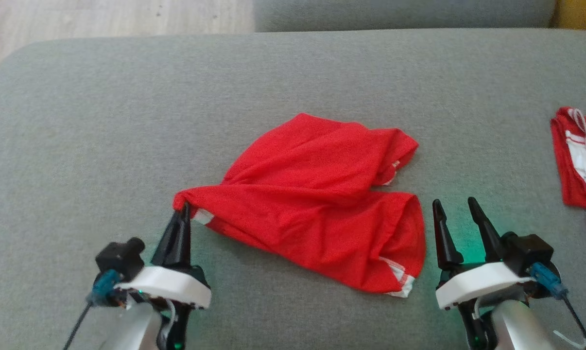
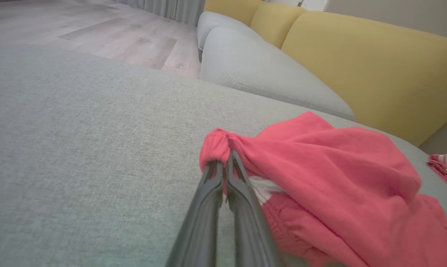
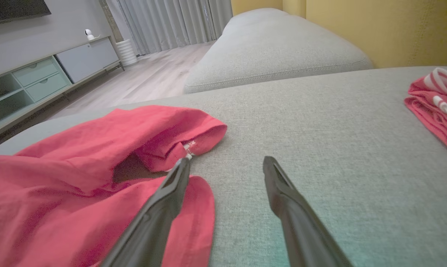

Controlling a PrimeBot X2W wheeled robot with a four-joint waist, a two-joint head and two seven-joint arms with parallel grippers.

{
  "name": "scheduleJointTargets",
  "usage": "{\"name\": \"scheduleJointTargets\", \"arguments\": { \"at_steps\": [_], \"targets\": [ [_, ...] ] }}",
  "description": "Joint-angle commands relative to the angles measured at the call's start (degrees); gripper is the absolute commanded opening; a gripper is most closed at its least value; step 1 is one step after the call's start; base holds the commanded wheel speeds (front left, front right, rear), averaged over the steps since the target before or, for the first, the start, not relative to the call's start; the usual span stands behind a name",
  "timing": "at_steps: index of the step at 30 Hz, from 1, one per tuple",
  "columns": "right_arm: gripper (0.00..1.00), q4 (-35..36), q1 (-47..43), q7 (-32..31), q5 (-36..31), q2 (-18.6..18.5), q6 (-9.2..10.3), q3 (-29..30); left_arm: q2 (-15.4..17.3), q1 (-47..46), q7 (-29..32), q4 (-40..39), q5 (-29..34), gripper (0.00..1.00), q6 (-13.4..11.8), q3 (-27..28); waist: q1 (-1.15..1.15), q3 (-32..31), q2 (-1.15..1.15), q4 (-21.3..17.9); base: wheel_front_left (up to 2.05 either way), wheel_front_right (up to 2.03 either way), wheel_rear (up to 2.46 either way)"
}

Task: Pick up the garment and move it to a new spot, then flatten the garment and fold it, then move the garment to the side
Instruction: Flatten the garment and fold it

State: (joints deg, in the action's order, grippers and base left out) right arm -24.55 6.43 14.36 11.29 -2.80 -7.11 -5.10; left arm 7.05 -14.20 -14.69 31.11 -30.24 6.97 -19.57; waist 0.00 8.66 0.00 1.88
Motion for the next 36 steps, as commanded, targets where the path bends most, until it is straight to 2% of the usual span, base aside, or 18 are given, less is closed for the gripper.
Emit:
{"name": "scheduleJointTargets", "arguments": {
  "at_steps": [1, 7, 11, 15, 24, 36],
  "targets": [
    [1.00, 1.46, 1.26, 0.63, -0.37, -0.09, -0.37, -1.56, 0.68, -2.34, -0.30, -0.52, 0.01, 1.00, -0.54, 2.58, 0.00, 0.37, 0.00, -0.69, 0.00, 0.00, 0.00],
    [1.00, 2.01, -0.63, 0.63, 0.00, -0.31, -0.37, -4.64, -1.26, -0.53, -0.30, 0.28, 2.13, 1.00, -0.78, 7.67, 0.00, -0.48, 0.00, -0.52, 0.00, 0.00, 0.00],
    [1.00, 2.59, -3.26, 0.63, 2.79, -1.58, -0.37, -9.85, -2.91, 3.64, -0.30, -1.72, 3.73, 1.00, -0.63, 10.31, 0.00, -1.96, 0.00, 0.57, 0.00, 0.00, 0.00],
    [1.00, 1.59, -5.33, 0.63, 5.51, -4.67, -0.37, -16.43, -3.81, 7.64, -0.30, -3.98, 4.69, 1.00, -0.28, 11.62, 0.00, -3.21, 0.00, 1.52, 0.00, 0.00, 0.00],
    [1.00, -1.25, -3.54, 0.63, 9.15, -8.07, -0.37, -24.31, -4.15, 10.97, -0.30, -7.42, 3.88, 1.00, 0.23, 11.17, 0.00, -4.63, 0.00, 2.66, 0.00, 0.00, 0.00],
    [1.00, -6.53, 0.50, -0.11, 10.96, -7.31, -0.37, -27.70, -4.16, 11.05, -0.30, -8.37, 2.60, 1.00, 0.25, 9.39, 0.00, -4.14, 0.00, 3.70, 0.00, 0.00, 0.00]
  ]
}}
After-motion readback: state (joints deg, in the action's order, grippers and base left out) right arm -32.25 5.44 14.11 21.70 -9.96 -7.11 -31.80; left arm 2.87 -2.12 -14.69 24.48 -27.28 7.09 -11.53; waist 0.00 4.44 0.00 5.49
